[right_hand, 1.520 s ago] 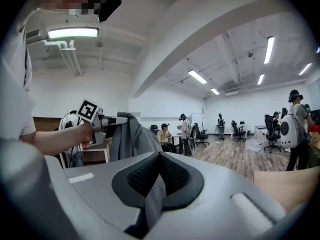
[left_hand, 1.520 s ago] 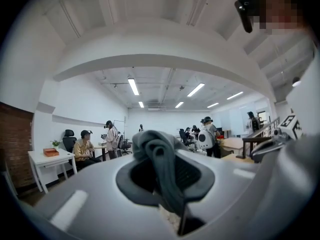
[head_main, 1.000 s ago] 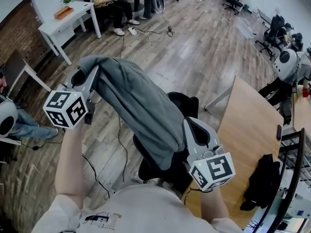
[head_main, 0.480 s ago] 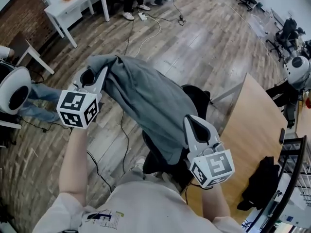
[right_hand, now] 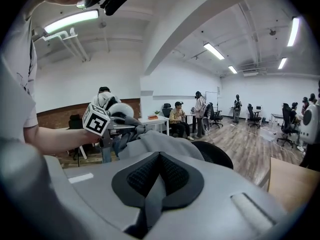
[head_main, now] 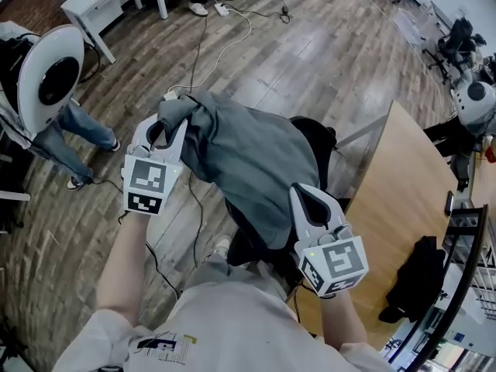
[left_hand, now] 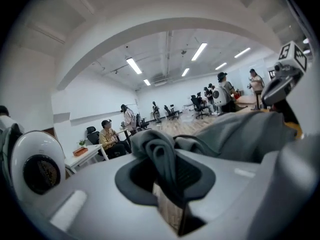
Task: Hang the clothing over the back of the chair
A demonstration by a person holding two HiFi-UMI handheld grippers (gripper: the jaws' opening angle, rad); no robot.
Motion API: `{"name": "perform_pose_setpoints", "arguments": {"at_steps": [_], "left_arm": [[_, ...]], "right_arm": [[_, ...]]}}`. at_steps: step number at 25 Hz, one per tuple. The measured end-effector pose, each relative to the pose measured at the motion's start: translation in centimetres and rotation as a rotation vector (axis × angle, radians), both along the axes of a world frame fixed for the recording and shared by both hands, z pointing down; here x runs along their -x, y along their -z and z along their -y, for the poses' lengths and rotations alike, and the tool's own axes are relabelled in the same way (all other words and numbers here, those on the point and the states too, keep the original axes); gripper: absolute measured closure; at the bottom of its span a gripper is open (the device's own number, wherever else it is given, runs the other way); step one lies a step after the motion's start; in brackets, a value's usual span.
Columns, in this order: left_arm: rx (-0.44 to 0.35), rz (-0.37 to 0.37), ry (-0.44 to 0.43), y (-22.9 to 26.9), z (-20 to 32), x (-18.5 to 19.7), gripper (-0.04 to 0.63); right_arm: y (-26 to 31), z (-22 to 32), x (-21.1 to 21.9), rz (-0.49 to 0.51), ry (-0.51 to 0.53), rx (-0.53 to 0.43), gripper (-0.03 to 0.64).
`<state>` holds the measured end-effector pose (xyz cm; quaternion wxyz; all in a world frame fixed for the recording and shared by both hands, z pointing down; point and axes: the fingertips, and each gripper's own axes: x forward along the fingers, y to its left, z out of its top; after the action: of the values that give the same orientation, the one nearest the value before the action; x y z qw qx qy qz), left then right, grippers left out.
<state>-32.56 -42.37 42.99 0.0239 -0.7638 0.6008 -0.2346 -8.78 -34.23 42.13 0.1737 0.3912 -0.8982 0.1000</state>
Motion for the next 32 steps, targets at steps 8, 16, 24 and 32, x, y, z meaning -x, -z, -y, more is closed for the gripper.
{"name": "perform_pose_setpoints", "arguments": {"at_steps": [8, 16, 24, 32], "left_arm": [[0.056, 0.09, -0.066, -4.6, -2.7, -4.2, 0.526], [0.115, 0.065, -0.078, -8.2, -5.1, -5.5, 0.506], [0.157, -0.03, -0.058, -10.0, -6.2, -5.8, 0.478], [0.13, -0.106, -0.017, -8.4, -6.8, -5.0, 0.372]], "right_arm": [[-2.2, -1.6, -0.8, -0.012, -0.021, 0.044, 0.618], [-4.7, -2.9, -1.8, -0.03, -0.042, 0.081, 0.618], [-6.0, -3.8, -2.0, -0.019, -0.057, 0.109, 0.618], [-5.5, -3.7, -1.8, -0.013, -0.065, 0.088, 0.618]]}}
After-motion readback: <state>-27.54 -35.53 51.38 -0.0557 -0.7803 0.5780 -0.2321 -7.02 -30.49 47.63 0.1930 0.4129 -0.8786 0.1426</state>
